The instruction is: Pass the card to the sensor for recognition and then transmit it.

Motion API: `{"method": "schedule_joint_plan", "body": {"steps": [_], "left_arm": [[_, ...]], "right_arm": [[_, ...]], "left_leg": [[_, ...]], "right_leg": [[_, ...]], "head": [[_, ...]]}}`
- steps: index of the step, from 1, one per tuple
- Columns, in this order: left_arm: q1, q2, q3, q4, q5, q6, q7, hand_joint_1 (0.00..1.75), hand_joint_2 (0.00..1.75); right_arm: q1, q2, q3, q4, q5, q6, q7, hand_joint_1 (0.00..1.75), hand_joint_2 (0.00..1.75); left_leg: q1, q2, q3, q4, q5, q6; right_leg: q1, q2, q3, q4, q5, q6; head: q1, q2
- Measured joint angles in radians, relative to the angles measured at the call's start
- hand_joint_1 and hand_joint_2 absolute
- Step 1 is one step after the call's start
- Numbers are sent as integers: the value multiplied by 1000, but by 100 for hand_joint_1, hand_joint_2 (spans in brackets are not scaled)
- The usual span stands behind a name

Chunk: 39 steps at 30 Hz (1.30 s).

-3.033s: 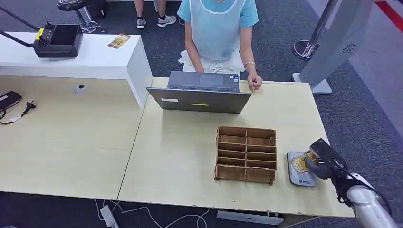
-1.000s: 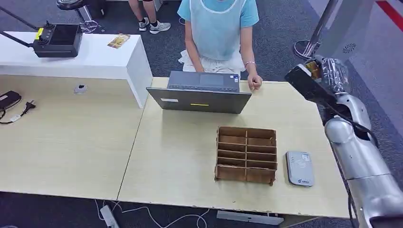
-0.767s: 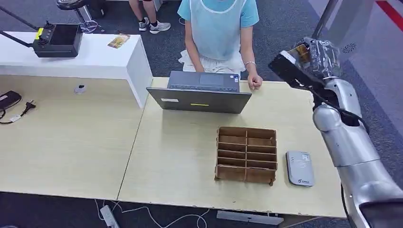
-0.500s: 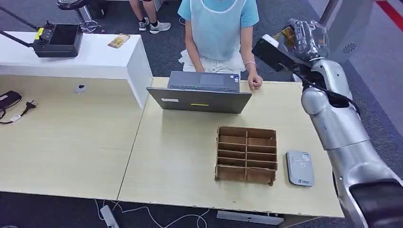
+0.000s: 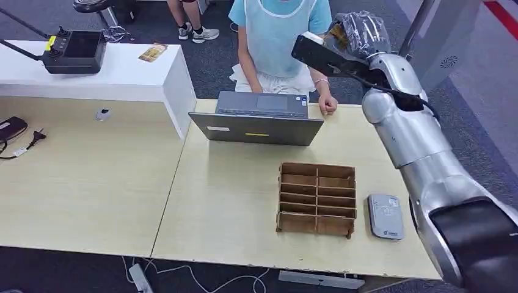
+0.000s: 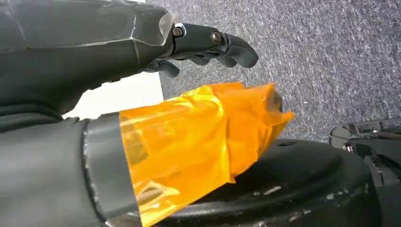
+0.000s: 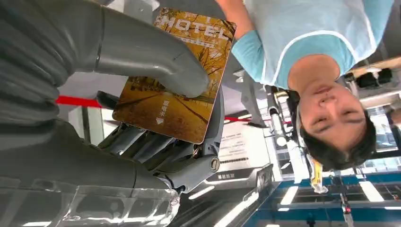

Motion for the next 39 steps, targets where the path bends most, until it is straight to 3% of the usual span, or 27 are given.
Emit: {"method": "schedule_joint_plan", "body": {"steps": [17, 39], "left_arm": [[0, 1, -16, 0, -8, -5, -1, 0, 0], [0, 1, -27, 0, -11, -5, -3, 0, 0]], "right_arm": [[-59, 48, 21, 226, 24, -15, 47, 175, 175], [-59, 61, 20, 296, 52, -27, 64, 175, 175]], "left_leg": [[0, 0, 0, 0, 0, 0], [0, 0, 0, 0, 0, 0]], "right_leg": [[0, 0, 0, 0, 0, 0], [0, 0, 0, 0, 0, 0]], "head": [[0, 0], [0, 0]]}}
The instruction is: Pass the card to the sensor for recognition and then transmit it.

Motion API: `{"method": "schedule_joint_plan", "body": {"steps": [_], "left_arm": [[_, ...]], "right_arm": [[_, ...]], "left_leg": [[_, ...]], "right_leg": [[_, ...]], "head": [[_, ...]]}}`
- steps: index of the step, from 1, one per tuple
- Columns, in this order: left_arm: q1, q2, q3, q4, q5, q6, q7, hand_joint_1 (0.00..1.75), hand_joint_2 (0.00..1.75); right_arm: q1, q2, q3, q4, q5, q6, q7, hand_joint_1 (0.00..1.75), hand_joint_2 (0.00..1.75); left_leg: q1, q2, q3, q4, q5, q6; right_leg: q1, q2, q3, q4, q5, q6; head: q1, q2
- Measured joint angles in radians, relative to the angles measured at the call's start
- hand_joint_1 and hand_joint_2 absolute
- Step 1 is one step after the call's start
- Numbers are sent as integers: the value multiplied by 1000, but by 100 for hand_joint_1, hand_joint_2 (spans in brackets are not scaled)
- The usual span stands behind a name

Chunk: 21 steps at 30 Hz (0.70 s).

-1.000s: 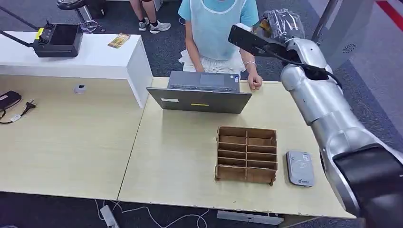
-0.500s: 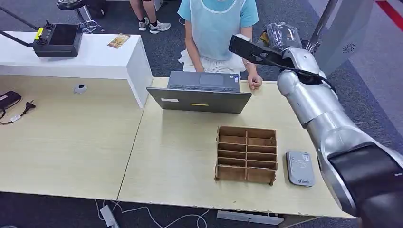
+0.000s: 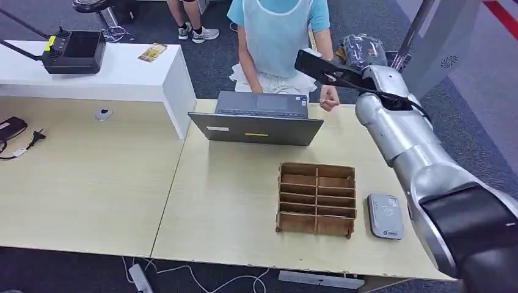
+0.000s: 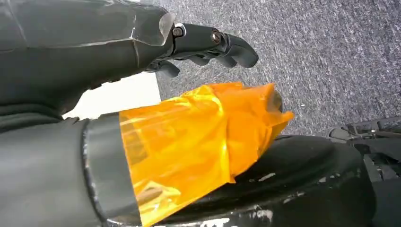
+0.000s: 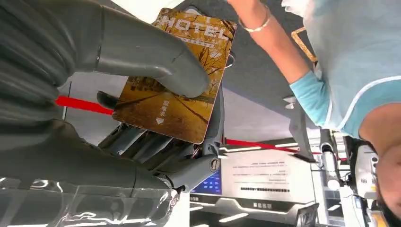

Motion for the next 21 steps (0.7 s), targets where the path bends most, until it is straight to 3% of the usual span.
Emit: {"method": "schedule_joint_plan", "body": {"steps": [18, 19, 20, 21], "left_arm": [[0, 0, -3, 0, 0, 0, 0, 0, 0], [0, 0, -5, 0, 0, 0, -1, 0, 0], [0, 0, -5, 0, 0, 0, -1, 0, 0], [0, 0, -6, 0, 0, 0, -1, 0, 0]], "right_arm": [[0, 3, -7, 5, -3, 0, -11, 175, 175], [0, 3, -7, 5, -3, 0, -12, 150, 175], [0, 3, -7, 5, -3, 0, -12, 98, 175], [0, 3, -8, 5, -3, 1, -12, 3, 175]], "left_leg": [[0, 0, 0, 0, 0, 0], [0, 0, 0, 0, 0, 0], [0, 0, 0, 0, 0, 0], [0, 0, 0, 0, 0, 0]], "right_leg": [[0, 0, 0, 0, 0, 0], [0, 0, 0, 0, 0, 0], [0, 0, 0, 0, 0, 0], [0, 0, 0, 0, 0, 0]], "head": [[0, 0], [0, 0], [0, 0], [0, 0]]}}
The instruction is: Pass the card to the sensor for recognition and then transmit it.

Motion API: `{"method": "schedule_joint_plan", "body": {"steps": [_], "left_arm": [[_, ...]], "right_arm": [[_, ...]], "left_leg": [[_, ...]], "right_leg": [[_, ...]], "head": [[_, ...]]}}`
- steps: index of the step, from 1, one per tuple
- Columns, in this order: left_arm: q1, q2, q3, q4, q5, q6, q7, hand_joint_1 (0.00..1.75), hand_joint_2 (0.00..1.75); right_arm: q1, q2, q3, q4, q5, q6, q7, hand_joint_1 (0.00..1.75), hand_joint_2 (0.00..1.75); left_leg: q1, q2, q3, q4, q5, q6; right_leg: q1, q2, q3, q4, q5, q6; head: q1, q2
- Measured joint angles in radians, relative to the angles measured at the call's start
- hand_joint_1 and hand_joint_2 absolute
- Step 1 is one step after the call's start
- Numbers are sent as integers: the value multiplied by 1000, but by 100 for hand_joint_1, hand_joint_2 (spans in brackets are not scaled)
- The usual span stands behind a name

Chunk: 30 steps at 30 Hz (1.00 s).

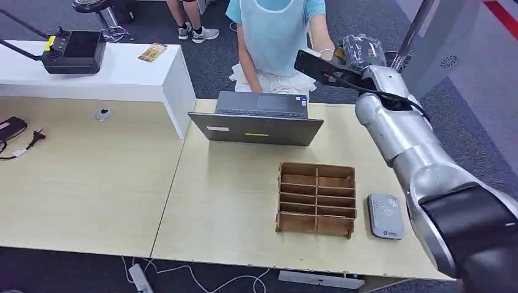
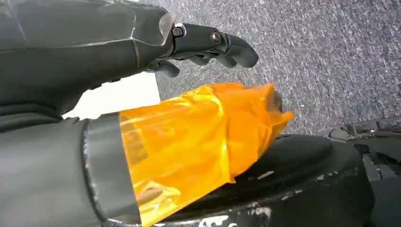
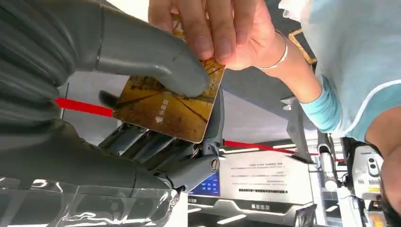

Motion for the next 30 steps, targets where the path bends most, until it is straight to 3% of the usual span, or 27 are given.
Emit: {"method": "schedule_joint_plan", "body": {"steps": [15, 23, 30], "left_arm": [[0, 0, 0, 0, 1, 1, 1, 0, 0], [0, 0, 0, 0, 9, 5, 1, 0, 0], [2, 0, 1, 0, 31, 11, 0, 0, 0]], "right_arm": [[1, 5, -34, 2, -47, -1, -13, 0, 175], [7, 17, -101, -33, -166, 5, -66, 0, 175], [68, 16, -172, -142, -317, 35, -154, 0, 175]], "left_leg": [[0, 0, 0, 0, 0, 0], [0, 0, 0, 0, 0, 0], [0, 0, 0, 0, 0, 0]], "right_leg": [[0, 0, 0, 0, 0, 0], [0, 0, 0, 0, 0, 0], [0, 0, 0, 0, 0, 0]], "head": [[0, 0], [0, 0], [0, 0]]}}
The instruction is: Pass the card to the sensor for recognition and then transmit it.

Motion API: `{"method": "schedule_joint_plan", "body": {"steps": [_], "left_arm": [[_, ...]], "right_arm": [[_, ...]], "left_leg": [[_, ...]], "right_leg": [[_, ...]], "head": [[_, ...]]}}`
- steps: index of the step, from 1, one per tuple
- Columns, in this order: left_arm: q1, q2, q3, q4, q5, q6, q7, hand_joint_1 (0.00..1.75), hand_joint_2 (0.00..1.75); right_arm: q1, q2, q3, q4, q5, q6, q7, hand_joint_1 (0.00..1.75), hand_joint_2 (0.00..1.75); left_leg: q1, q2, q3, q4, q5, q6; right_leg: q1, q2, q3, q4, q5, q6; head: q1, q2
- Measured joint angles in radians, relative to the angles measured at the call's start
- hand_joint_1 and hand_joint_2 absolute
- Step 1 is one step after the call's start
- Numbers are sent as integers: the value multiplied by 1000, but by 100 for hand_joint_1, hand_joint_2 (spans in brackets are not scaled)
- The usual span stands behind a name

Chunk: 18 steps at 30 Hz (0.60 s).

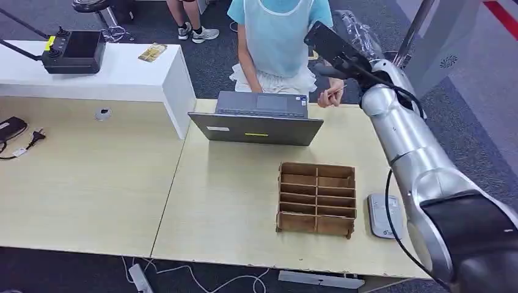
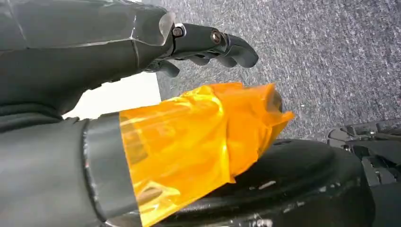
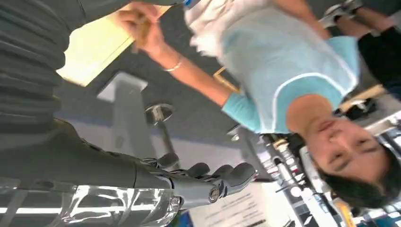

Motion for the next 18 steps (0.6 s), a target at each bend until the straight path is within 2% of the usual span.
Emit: {"method": "schedule_joint_plan", "body": {"steps": [4, 9, 12, 18], "left_arm": [[2, 0, 3, 0, 9, 5, 0, 0, 0], [4, 0, 9, 0, 11, 6, 0, 0, 0], [4, 0, 13, 0, 11, 7, -1, 0, 0], [4, 0, 22, 0, 16, 14, -1, 0, 0]], "right_arm": [[70, -13, -41, -99, -123, 30, -45, 0, 175], [184, -38, -110, -267, -410, 138, -127, 0, 175], [259, -57, -144, -375, -572, 206, -140, 0, 175], [407, -92, -168, -559, -781, 274, -177, 0, 175]], "left_leg": [[0, 0, 0, 0, 0, 0], [0, 0, 0, 0, 0, 0], [0, 0, 0, 0, 0, 0], [0, 0, 0, 0, 0, 0]], "right_leg": [[0, 0, 0, 0, 0, 0], [0, 0, 0, 0, 0, 0], [0, 0, 0, 0, 0, 0], [0, 0, 0, 0, 0, 0]], "head": [[0, 0], [0, 0], [0, 0], [0, 0]]}}
